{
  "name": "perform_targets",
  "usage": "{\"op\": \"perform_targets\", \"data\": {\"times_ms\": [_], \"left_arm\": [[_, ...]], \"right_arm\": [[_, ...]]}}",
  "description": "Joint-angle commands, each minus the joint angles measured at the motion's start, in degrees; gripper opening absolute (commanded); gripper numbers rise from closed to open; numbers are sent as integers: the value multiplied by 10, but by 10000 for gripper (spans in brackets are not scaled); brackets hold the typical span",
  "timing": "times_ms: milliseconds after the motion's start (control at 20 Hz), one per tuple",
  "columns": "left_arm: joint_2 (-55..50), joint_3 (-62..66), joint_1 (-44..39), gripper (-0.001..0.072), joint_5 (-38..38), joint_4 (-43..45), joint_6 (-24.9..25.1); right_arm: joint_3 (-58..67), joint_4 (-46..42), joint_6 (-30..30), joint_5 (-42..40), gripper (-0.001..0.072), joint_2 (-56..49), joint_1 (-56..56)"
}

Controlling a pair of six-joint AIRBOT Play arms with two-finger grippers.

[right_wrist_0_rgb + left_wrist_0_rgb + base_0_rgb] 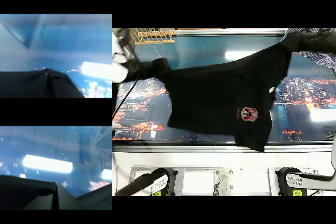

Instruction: Fold the clothes and pants, and hang the long-sleeved shirts on hangers.

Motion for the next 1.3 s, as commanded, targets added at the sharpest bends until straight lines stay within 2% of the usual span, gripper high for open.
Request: {"op": "perform_targets", "data": {"times_ms": [0, 50, 200, 300, 350, 400, 450, 600, 800, 1000, 1250], "left_arm": [[-177, 144, 5, 399, -3, 0, 20], [-203, 187, 12, 582, -31, 1, 15], [-215, 231, 38, 580, -113, 2, 12], [-174, 170, 64, 580, -139, 6, 14], [-143, 112, 80, 572, -143, 6, 14], [-114, 50, 94, 462, -141, 6, 14], [-82, -24, 109, 438, -133, 6, 14], [2, -237, 157, 438, -105, 3, 7], [70, -414, 209, 438, -17, -1, -56], [66, -458, 219, 438, 48, -5, -79], [-15, -418, 212, 437, 53, -74, -73]], "right_arm": [[1, -7, 36, -88, 529, -72, -11], [1, -7, 36, -89, 569, -70, -22], [-1, -8, 20, -23, 566, -36, -70], [-34, -12, -26, 54, 546, 6, -97], [-75, -12, -36, 80, 483, 37, -108], [-123, -17, -41, 88, 482, 70, -114], [-182, -26, -44, 89, 483, 108, -118], [-348, -29, -47, 74, 482, 208, -118], [-483, -29, -47, 64, 482, 288, -118], [-514, -12, -46, 64, 482, 307, -118], [-514, 17, -47, 60, 482, 307, -118]]}}
